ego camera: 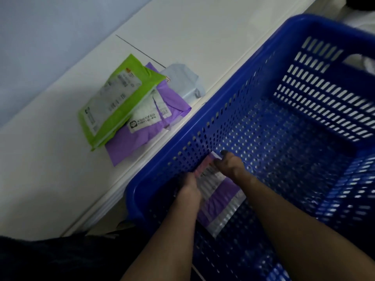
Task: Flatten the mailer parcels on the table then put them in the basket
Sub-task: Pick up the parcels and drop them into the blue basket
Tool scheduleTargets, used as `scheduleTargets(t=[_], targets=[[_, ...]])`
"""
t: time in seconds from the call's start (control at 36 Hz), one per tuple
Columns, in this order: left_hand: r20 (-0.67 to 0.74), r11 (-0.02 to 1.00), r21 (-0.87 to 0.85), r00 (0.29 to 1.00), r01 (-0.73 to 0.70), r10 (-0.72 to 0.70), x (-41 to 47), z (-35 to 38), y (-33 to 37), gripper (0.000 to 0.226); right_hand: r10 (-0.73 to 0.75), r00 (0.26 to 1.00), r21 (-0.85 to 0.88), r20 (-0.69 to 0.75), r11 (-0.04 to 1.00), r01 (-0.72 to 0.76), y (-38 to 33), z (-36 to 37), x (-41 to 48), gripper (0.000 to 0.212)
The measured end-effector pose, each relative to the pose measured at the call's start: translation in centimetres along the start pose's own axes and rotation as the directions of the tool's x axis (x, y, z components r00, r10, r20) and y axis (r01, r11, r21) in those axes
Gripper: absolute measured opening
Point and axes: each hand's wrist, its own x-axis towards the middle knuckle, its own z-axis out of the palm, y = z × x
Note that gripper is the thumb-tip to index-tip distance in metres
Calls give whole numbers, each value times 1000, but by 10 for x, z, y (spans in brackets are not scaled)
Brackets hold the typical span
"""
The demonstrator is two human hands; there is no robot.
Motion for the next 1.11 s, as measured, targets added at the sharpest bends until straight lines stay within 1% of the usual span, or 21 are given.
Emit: scheduleTargets(t=[0.06, 0.14, 0.19, 0.22, 0.25, 0.28, 0.31, 0.33, 0.39, 0.44, 0.53, 0.56, 0.64, 0.69, 0.75, 0.83, 0.94, 1.03, 1.11], targets=[[27, 999, 25, 999, -40, 39, -17, 1, 3, 37, -26, 998, 11, -51, 1000, 26, -11, -14, -15, 48], [149, 985, 105, 981, -139, 123, -60, 1, 11, 27, -72, 992, -14, -107, 997, 71, -24, -29, -34, 46], [244, 969, 154, 958, -193, 152, -84, -3, 16, 22, -99, 986, 19, -132, 995, 102, -32, -39, -51, 43], [279, 955, 183, 944, -232, 176, -95, -5, 20, 16, -115, 983, 29, -145, 992, 120, -37, -47, -63, 44], [290, 945, 206, 939, -252, 188, -88, -4, 22, 14, -127, 979, 41, -159, 990, 135, -38, -51, -68, 45], [317, 931, 223, 924, -290, 212, -87, -5, 25, 24, -148, 972, 52, -180, 986, 160, -41, -57, -79, 44], [349, 920, 211, 904, -332, 246, -94, -9, 29, 32, -167, 965, 62, -202, 981, 182, -45, -63, -93, 41], [385, 910, 197, 883, -364, 269, -102, -9, 33, 34, -175, 961, 78, -215, 978, 196, -46, -68, -98, 38], [454, 889, 146, 828, -434, 330, -143, -15, 41, 23, -201, 947, 84, -249, 970, 228, -51, -79, -111, 38], [496, 866, 108, 781, -489, 379, -177, -25, 47, 22, -222, 927, 98, -302, 960, 262, -60, -88, -131, 41], [520, 816, 81, 723, -572, 455, -204, -37, 61, 41, -253, 891, 106, -377, 944, 313, -79, -100, -156, 38], [514, 798, 73, 709, -598, 483, -214, -44, 64, 43, -259, 882, 116, -394, 938, 328, -85, -102, -167, 34], [510, 764, 27, 666, -645, 544, -228, -59, 78, 33, -287, 861, 134, -420, 919, 372, -106, -110, -186, 28], [517, 744, 11, 641, -668, 568, -235, -71, 86, 28, -290, 854, 185, -432, 898, 398, -119, -114, -193, 28], [500, 733, 10, 639, -680, 585, -238, -87, 97, 34, -296, 848, 220, -439, 880, 421, -133, -117, -199, 31], [435, 762, -11, 683, -648, 587, -230, -109, 109, 38, -319, 839, 213, -441, 871, 443, -153, -120, -204, 34], [397, 843, -39, 766, -537, 506, -223, -137, 116, 38, -341, 827, 194, -448, 865, 462, -176, -122, -205, 28], [395, 887, -29, 810, -461, 434, -215, -154, 119, 32, -344, 824, 174, -450, 871, 459, -188, -121, -200, 29], [359, 914, -94, 843, -395, 401, -204, -166, 126, 29, -336, 837, 162, -432, 884, 439, -201, -117, -193, 31]])
